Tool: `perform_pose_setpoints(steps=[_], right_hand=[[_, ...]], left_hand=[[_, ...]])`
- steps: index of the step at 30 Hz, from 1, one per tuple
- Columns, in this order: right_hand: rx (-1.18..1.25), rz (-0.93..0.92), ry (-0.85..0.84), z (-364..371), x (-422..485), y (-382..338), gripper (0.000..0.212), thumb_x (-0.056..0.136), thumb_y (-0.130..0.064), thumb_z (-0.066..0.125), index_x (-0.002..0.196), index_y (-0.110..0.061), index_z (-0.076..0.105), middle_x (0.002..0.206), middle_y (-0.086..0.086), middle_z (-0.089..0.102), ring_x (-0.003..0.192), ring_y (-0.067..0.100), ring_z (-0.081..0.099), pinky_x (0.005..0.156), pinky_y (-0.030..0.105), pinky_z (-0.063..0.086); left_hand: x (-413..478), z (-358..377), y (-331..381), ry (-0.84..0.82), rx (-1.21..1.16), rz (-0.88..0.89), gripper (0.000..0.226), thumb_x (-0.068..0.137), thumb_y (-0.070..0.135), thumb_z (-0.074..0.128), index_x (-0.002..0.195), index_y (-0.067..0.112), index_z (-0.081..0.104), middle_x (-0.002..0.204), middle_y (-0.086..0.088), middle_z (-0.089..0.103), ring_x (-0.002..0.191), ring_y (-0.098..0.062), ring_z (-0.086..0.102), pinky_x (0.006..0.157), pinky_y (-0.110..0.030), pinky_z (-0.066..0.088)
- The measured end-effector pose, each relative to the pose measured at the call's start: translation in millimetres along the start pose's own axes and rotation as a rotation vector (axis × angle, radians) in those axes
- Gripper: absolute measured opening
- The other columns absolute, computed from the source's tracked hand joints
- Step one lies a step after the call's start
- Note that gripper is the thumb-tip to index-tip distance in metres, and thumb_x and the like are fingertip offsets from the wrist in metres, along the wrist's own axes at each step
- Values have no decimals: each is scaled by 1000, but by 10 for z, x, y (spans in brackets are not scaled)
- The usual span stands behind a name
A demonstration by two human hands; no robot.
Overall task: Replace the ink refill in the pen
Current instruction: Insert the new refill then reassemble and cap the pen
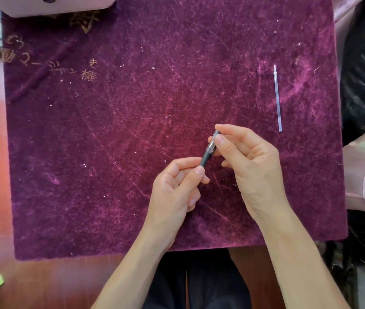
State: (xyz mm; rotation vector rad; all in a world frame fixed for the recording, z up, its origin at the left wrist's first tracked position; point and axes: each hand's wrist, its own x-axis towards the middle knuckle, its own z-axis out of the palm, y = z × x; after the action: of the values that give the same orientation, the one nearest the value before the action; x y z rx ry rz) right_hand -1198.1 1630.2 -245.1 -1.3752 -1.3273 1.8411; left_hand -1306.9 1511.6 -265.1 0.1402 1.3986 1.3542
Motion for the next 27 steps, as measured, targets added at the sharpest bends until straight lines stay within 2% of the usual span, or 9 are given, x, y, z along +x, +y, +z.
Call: perform_pose_setpoints(steps=[8,14,19,22,27], right_hand=[[-2,-37,30,47,-9,90,11,100,-22,76,107,-29,81,102,-3,83,92,6,78,70,14,56],[28,-54,65,111,7,150,10,100,-19,76,105,-25,81,99,1,83,87,7,76,66,18,56],[50,-72,80,178,0,180,10,101,-14,74,103,-23,80,94,-4,81,82,5,73,63,19,56],[39,-56,77,207,-20,229,8,101,-13,74,105,-16,80,90,-7,79,78,3,72,61,19,56],[-16,-43,38,229,-61,290,9,102,-16,74,108,-14,80,92,-12,80,82,0,74,69,17,56]], left_hand=[[-46,37,-10,71,28,16,10,96,24,71,103,19,76,76,-2,69,44,-3,40,40,-16,32],[-68,56,16,113,38,41,10,97,22,70,101,14,74,75,-1,67,44,-3,39,40,-15,32],[-79,41,37,122,48,62,9,98,20,68,98,13,73,73,-1,65,43,-3,38,39,-14,31],[-124,21,7,144,50,56,10,98,21,68,98,12,73,69,1,64,43,-2,38,39,-15,31],[-222,-5,-43,173,59,54,9,97,25,70,101,19,76,78,-2,72,46,-5,46,41,-18,37]])
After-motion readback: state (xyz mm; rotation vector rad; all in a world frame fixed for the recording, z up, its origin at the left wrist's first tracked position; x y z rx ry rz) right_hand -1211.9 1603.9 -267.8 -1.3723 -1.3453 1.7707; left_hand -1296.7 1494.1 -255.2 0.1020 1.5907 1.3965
